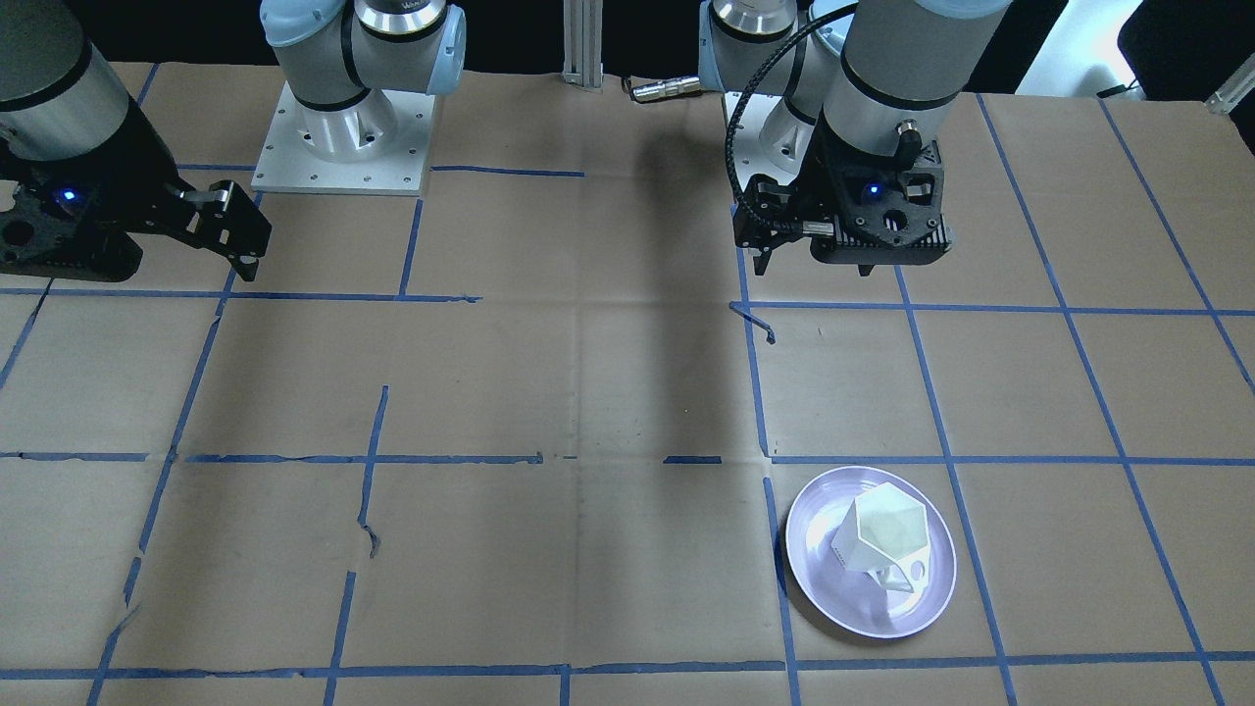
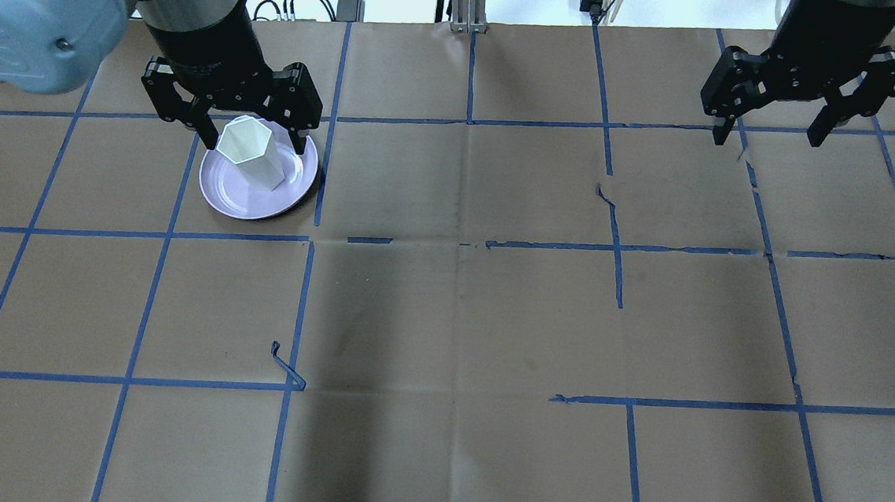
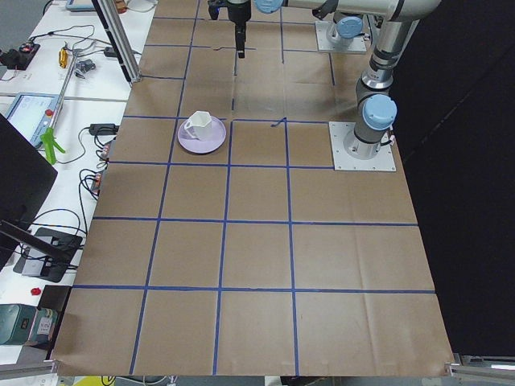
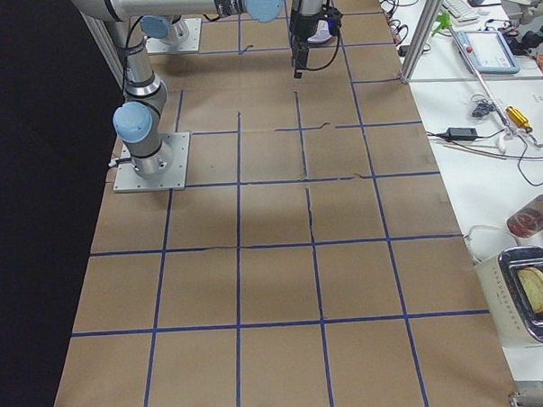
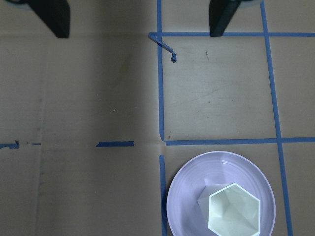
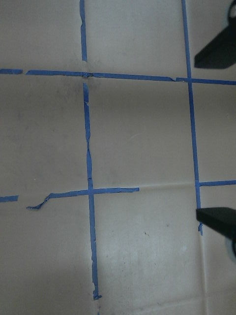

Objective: Flip cup and place on plate
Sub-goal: 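Open the left gripper and lift it away from the cup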

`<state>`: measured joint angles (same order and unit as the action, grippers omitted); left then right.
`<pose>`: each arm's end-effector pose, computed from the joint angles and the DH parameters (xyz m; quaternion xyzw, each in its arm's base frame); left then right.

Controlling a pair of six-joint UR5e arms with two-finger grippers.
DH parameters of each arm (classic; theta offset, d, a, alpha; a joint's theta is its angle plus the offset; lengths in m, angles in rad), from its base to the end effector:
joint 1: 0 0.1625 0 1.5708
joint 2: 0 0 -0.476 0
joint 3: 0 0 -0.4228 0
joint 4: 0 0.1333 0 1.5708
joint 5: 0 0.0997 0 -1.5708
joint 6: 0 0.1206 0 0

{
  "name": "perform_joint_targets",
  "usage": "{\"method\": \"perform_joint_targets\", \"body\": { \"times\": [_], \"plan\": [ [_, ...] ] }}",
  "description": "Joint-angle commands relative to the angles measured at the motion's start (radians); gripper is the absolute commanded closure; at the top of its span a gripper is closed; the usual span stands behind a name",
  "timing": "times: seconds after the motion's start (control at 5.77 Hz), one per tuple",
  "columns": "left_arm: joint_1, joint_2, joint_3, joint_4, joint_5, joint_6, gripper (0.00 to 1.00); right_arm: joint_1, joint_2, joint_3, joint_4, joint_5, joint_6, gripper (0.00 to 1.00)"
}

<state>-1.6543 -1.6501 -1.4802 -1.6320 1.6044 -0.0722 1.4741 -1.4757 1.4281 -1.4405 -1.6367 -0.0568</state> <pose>-0.1750 -0.5413 0.5164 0.0061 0.9995 0.0236 0.0187 0.0710 -0.5664 0.5283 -0.0186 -0.9984 -0.0437 0.0297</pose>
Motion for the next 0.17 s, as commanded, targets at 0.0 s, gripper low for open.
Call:
{"method": "perform_joint_targets", "body": {
  "times": [0.0],
  "plan": [
    [0.001, 0.004, -0.002, 0.000, -0.001, 0.000, 0.01, 0.000, 0.000, 0.000, 0.000, 0.000, 0.000, 0.00]
  ]
}}
